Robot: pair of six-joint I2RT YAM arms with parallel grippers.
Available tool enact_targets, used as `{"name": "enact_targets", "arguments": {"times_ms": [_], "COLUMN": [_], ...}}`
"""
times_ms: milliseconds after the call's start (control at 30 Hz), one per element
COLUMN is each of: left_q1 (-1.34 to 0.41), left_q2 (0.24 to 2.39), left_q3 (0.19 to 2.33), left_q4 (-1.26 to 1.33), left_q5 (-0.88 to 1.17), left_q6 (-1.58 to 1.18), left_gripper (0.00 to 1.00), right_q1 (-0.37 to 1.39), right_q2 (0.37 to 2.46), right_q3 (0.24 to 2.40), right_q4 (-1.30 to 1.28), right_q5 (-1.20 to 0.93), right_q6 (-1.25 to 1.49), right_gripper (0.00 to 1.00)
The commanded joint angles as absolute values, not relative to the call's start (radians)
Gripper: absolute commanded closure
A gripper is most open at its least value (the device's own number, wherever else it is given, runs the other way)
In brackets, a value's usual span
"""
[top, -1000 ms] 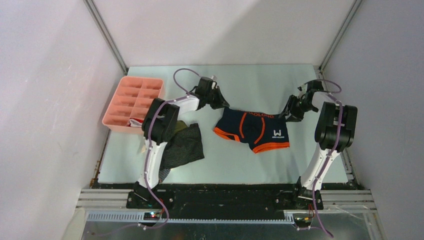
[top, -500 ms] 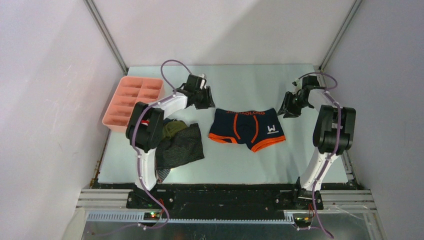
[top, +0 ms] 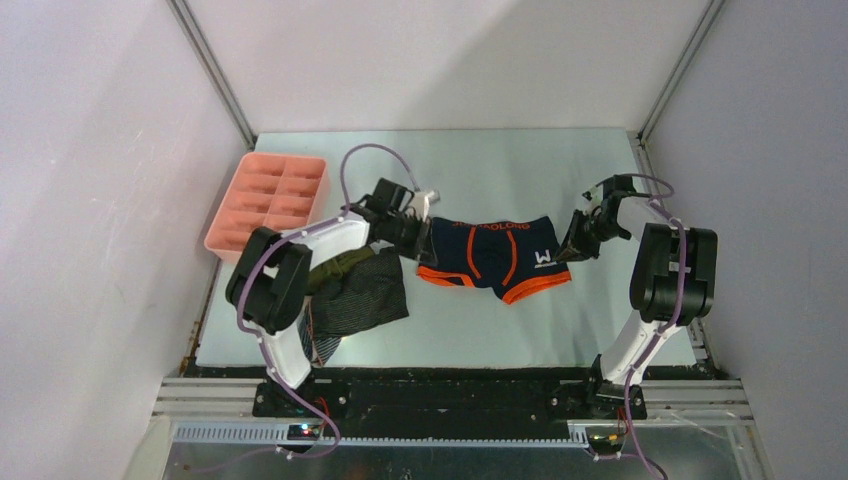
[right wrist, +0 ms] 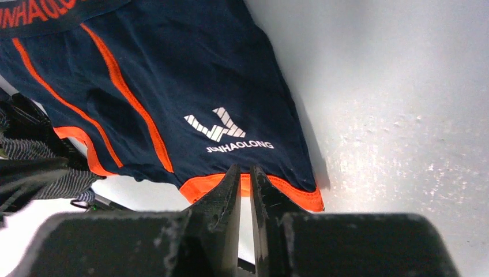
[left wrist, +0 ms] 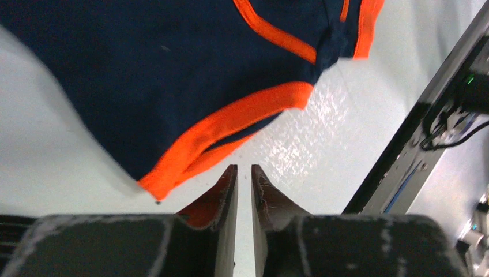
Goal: Roll the underwear
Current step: Flatten out the underwear at the center of the board.
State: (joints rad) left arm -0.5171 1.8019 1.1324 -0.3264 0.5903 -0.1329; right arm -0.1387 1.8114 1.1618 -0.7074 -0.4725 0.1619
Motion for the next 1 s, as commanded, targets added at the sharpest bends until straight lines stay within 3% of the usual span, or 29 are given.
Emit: {"name": "enact_targets", "arguments": {"times_ms": [0,133,467,633,867,900,967], "left_q1": [-0.564,-0.584,-0.638,-0.605,-0.444,-0.427,-0.390], "left_q2": [1.816,1.875,2.028,1.952,1.853,1.863,1.904], "left_q3": [1.120,1.151,1.357,1.400,1.408,1.417,1.456], "left_q4": [-0.345,-0.365,-0.443,-0.463,-0.456,-0.444,-0.427], "left_q5": [0.542,0.423,0.385,0.423,0.615,0.586,0.531], "left_q6": [-0.045,-0.041,-0.027,0.023,-0.029,-0.062,-0.168], "left_gripper": [0.78,0.66,0.56,0.53,0.49,0.45,0.36], "right_q1": [-0.139,-0.168,-0.257,-0.235,-0.064,-0.059,-0.052], "right_q2": [1.841,1.844,1.916,1.886,1.750,1.746,1.764], "right_q3": [1.150,1.158,1.260,1.432,1.362,1.354,1.355], "right_q4": [-0.711,-0.701,-0.613,-0.636,-0.603,-0.585,-0.570], "right_q5": [-0.443,-0.343,-0.222,-0.330,-0.376,-0.371,-0.357], "right_q6": [0.237,0.254,0.142,0.101,-0.008,-0.007,0.025], "right_gripper": [0.86,0.87,0.87,0.85,0.58,0.51,0.46]}}
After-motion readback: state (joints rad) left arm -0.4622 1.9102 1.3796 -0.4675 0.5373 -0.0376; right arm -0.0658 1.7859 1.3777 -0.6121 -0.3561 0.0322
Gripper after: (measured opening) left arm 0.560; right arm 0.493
